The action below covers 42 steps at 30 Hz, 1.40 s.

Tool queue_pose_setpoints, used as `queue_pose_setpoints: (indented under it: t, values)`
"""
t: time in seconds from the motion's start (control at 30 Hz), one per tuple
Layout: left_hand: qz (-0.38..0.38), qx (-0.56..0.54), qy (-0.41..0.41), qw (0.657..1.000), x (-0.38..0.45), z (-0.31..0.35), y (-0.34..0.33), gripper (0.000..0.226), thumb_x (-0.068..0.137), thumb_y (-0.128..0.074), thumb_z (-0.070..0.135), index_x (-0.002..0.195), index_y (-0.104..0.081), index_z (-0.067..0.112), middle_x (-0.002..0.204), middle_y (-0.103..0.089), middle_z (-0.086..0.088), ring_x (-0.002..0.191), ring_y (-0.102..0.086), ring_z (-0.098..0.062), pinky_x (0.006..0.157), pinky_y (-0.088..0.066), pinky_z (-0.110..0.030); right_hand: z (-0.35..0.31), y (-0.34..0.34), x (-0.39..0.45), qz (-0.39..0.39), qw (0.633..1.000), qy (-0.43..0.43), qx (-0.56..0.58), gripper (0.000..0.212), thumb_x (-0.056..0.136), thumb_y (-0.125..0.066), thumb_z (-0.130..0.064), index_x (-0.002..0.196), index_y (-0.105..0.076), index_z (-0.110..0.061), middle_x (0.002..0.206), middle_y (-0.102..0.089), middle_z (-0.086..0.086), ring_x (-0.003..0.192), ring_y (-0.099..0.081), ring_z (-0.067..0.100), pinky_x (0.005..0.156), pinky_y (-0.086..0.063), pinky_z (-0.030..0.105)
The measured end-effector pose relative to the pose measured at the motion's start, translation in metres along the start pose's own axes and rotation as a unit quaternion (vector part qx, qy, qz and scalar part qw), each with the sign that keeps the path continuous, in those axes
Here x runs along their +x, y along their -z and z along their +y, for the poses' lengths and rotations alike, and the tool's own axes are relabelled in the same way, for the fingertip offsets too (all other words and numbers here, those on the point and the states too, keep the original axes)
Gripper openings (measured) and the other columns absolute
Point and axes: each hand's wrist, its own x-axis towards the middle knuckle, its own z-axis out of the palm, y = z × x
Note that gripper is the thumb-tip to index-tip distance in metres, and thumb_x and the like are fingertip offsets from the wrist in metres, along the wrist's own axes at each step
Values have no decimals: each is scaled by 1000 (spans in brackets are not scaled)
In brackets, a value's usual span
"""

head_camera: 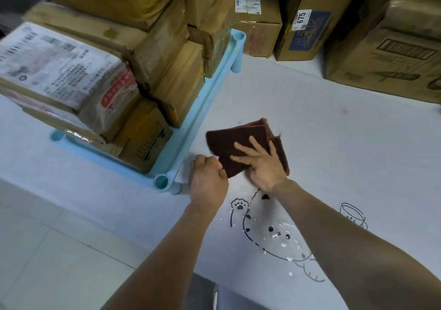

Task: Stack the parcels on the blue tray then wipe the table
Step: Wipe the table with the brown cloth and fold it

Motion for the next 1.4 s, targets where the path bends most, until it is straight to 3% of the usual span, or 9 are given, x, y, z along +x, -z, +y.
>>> queue_pose_setpoints:
  t: [0.13,0.3,0.47,0.67,0.83,1.03,1.1,1.23,1.4]
  values:
    - [-51,-7,-5,999,-3,1,1,29,92,-50,16,120,-60,12,127,-50,-6,123,-39,-20,102,-34,-27,1,5,-1,45,979,-199,-22,68,91,-41,-16,149,-17,-41,160,4,-12,147,12,28,116,5,57]
    - [-56,-13,4,998,-3,0,6,36,94,-48,15,130,-54,11,136,-49,-9,129,-38,-23,108,-30,-30,-5,-25,-56,27,999,-45,-8,69,88,-45,-9,145,-27,-42,159,-3,-16,148,12,21,116,14,46]
    - [-78,-4,-5,997,-6,2,0,39,93,-48,16,131,-53,13,137,-49,-9,130,-39,-23,110,-26,-28,24,-16,-82,64,944,-322,-7,68,94,-42,-14,150,-14,-40,161,6,-10,147,10,28,117,0,55]
    - [-82,0,-31,996,-19,9,-10,40,90,-53,15,129,-56,12,135,-51,-9,128,-40,-26,109,-29,-31,-3,-40,-109,31,994,-105,1,71,87,-44,-8,146,-26,-42,160,0,-14,148,11,22,116,11,46]
    - [-102,14,-55,993,-29,28,-18,40,91,-51,18,131,-54,16,137,-49,-7,131,-38,-23,109,-26,-28,39,-34,-137,98,906,-412,28,66,94,-44,-19,150,-14,-39,161,4,-9,148,8,29,118,-2,54]
    - [-118,7,-109,987,-51,54,-34,37,90,-55,17,127,-58,16,132,-52,-8,126,-41,-24,107,-26,-28,26,-43,-144,66,977,-200,13,68,90,-45,-13,148,-22,-40,160,0,-11,148,9,24,117,7,46]
    - [-124,18,-118,985,-53,63,-36,39,91,-52,18,130,-56,17,135,-50,-7,128,-39,-22,109,-25,-27,67,-35,-167,91,950,-298,9,66,93,-43,-14,148,-20,-41,160,-1,-12,148,6,24,118,2,49]
    - [-119,14,-106,987,-60,75,-45,38,92,-50,15,129,-56,16,135,-49,-7,129,-38,-22,109,-29,-29,102,-30,-204,127,833,-532,86,71,92,-44,-13,151,-13,-35,161,3,-6,147,5,31,117,-6,56]
    - [-136,-1,-102,985,-77,86,-62,37,92,-50,13,129,-56,13,134,-49,-7,129,-35,-23,108,-33,-32,68,-48,-190,96,944,-314,35,68,90,-42,-13,149,-19,-39,161,1,-7,148,6,29,117,-2,51]
